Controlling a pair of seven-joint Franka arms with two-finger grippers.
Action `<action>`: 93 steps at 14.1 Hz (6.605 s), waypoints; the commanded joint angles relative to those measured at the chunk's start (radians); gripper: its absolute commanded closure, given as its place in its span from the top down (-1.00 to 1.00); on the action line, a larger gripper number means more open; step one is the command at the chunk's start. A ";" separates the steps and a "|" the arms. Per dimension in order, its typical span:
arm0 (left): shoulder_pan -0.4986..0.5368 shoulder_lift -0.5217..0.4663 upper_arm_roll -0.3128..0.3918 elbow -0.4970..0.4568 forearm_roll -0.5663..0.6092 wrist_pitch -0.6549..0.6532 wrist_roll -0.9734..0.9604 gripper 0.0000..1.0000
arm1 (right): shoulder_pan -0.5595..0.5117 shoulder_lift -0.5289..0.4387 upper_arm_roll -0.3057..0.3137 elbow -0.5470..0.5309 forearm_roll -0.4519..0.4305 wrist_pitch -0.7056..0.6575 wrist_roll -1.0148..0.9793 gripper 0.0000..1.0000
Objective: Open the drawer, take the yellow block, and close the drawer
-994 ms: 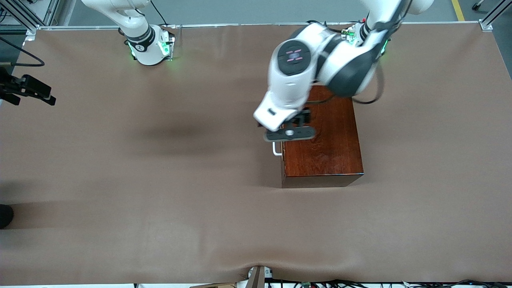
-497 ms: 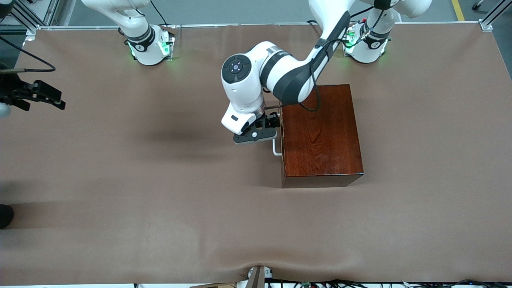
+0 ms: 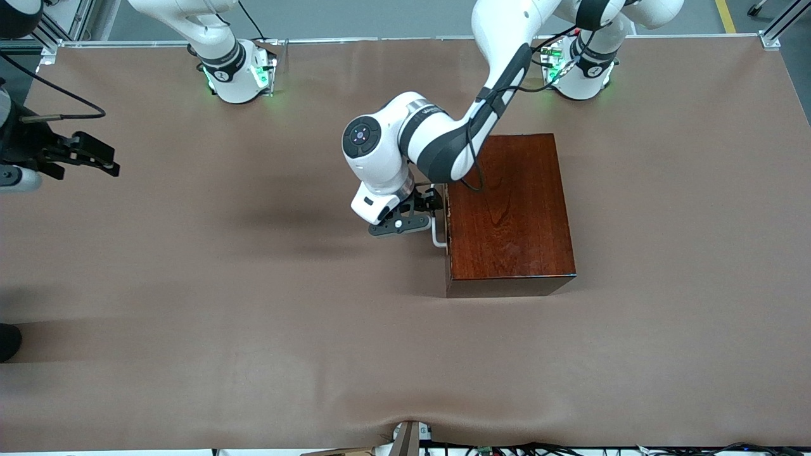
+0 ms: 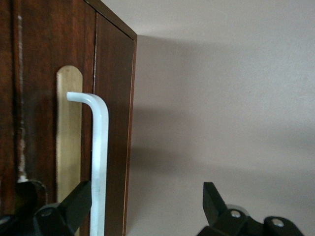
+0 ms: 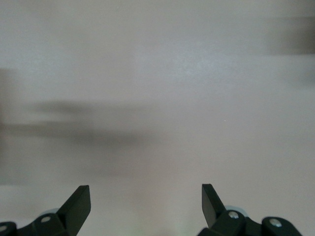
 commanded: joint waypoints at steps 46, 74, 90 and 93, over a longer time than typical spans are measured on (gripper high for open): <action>-0.062 0.062 -0.050 0.037 -0.010 0.287 -0.083 1.00 | 0.214 0.201 0.001 0.006 0.036 0.293 -1.203 1.00; 0.627 -0.633 -0.032 -0.176 0.011 -0.302 0.567 1.00 | 0.639 0.534 -0.001 0.310 0.116 0.314 -0.884 1.00; 0.762 -0.661 -0.032 -0.176 -0.022 -0.361 0.739 1.00 | 0.766 0.646 -0.001 0.330 0.229 0.376 -0.746 1.00; 0.762 -0.662 -0.032 -0.172 -0.022 -0.367 0.739 1.00 | 0.757 0.654 -0.001 0.316 0.278 0.397 -0.694 1.00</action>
